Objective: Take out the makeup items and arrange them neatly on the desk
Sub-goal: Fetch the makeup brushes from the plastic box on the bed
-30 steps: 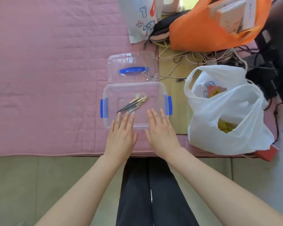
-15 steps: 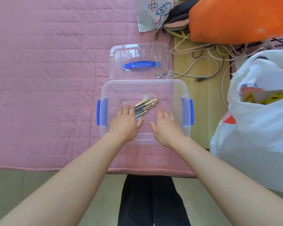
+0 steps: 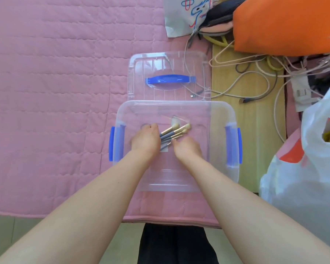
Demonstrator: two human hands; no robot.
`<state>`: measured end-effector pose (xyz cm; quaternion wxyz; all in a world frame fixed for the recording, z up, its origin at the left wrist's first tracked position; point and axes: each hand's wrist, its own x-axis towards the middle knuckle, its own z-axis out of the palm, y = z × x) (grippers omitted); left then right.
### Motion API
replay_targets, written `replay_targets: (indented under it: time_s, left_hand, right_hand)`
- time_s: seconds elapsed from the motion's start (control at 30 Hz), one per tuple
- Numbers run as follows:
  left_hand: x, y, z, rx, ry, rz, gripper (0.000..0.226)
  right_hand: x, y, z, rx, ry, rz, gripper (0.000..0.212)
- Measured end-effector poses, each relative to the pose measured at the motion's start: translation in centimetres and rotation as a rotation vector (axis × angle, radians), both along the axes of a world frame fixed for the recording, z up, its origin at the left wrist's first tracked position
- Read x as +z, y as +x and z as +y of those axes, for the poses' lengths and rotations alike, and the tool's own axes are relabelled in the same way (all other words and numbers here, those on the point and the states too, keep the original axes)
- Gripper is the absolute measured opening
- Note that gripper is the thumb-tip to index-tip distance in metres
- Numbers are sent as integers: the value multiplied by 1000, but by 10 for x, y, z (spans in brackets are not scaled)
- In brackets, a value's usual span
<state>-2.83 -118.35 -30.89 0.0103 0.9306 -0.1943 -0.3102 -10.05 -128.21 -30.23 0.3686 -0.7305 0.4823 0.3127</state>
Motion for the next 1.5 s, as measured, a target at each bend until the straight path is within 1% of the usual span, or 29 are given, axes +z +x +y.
replay_targets:
  time_s: [0.23, 0.47, 0.6, 0.77, 0.87, 0.93, 1.03, 1.1, 1.17, 1.2, 1.23, 1.33, 1.4, 1.43, 1.5]
  left_hand:
    - [-18, 5, -5, -43, 90, -42, 20]
    - [-21, 3, -5, -55, 42, -37, 22]
    - [-22, 3, -4, -10, -3, 4, 18]
    - [-21, 4, -2, 179, -122, 54, 16]
    - [-18, 5, -3, 242, -179, 109, 18]
    - [-17, 5, -2, 253, -212, 146, 26]
    - [-21, 5, 0, 225, -219, 182, 30]
    - [-23, 3, 0, 222, -215, 191, 26]
    - [-23, 1, -2, 237, -220, 203, 23]
    - [-22, 0, -3, 256, -226, 208, 21]
    - [-21, -1, -3, 281, -231, 215, 20]
    - [-22, -2, -3, 329, -246, 236, 8]
    - [-23, -3, -2, 325, -250, 245, 10]
    - [-23, -2, -1, 319, -248, 247, 12]
    - [-24, -1, 0, 304, -239, 243, 14]
  right_hand:
    - [-12, 11, 9, -125, -55, 69, 30]
    - [-13, 13, 14, -101, -116, 108, 26]
    - [-13, 22, 24, -104, -157, 141, 27]
    - [-13, 21, 30, -130, -190, 141, 24]
    - [-10, 19, 24, -237, -145, 130, 25]
    - [-11, 17, 18, -351, -114, 105, 28]
    - [-14, 13, 15, -523, -31, 6, 36]
    - [-19, 10, 14, -691, 24, -58, 32]
    - [-16, 8, 12, -897, 101, -102, 22]
    - [-13, 8, 11, -997, 152, -115, 22]
    - [-12, 7, 10, -1047, 198, -110, 26]
    - [-13, 5, 14, -1048, 220, -120, 33]
    - [-12, 6, 14, -1030, 240, -119, 38]
    - [-13, 7, 13, -1022, 238, -120, 37]
    - [-18, 9, 14, -974, 204, -101, 20]
